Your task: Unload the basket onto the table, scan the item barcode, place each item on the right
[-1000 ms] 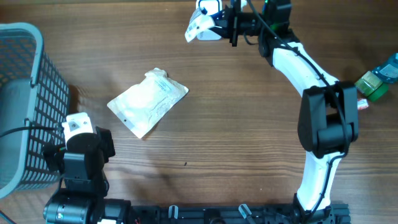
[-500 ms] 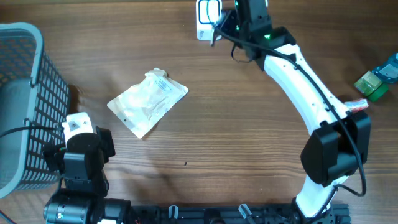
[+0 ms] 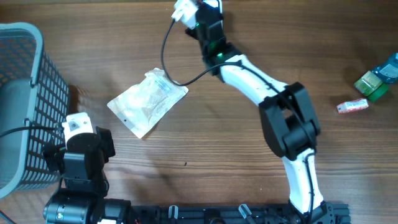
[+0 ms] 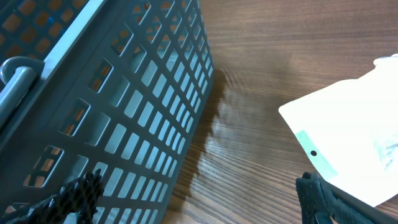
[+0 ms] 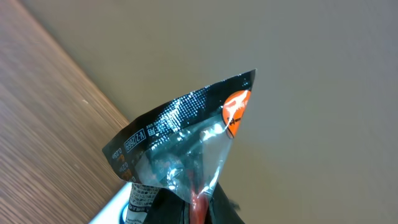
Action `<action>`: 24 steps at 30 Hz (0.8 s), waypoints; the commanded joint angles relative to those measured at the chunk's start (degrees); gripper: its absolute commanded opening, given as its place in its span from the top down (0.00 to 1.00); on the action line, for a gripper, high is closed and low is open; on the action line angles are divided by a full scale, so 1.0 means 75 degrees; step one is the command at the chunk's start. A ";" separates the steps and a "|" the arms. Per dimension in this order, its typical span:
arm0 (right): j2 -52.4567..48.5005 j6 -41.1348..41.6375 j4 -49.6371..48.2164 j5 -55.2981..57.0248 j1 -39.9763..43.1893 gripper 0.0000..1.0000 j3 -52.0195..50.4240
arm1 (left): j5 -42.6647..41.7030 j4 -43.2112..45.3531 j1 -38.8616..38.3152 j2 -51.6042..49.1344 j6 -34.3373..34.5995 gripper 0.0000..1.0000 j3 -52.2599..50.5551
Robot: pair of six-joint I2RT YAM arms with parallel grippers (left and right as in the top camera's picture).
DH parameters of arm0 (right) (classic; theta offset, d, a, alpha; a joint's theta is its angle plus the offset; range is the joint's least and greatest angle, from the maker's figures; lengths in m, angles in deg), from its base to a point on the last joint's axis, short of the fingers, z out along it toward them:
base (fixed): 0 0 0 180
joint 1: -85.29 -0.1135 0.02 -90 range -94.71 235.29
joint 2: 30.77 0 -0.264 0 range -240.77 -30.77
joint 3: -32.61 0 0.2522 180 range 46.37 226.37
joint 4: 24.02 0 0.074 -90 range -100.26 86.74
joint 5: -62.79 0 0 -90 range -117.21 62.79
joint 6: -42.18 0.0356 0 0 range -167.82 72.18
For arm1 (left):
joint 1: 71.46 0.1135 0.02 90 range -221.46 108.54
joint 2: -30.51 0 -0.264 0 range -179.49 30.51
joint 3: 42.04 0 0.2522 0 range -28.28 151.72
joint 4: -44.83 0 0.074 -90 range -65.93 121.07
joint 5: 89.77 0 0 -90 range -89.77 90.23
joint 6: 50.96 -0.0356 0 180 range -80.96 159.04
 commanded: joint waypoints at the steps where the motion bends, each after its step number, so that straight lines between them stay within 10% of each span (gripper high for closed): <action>1: -0.0504 -0.0740 -0.0507 -0.0204 -0.0052 0.95 0.0122 | 0.0073 0.0020 0.0055 0.0026 -0.0006 0.00 0.0023; 24: -0.1207 0.0079 -0.1370 -0.2264 0.0839 0.95 0.0122 | 0.0073 0.0020 0.0055 0.0026 -0.0006 0.00 0.0023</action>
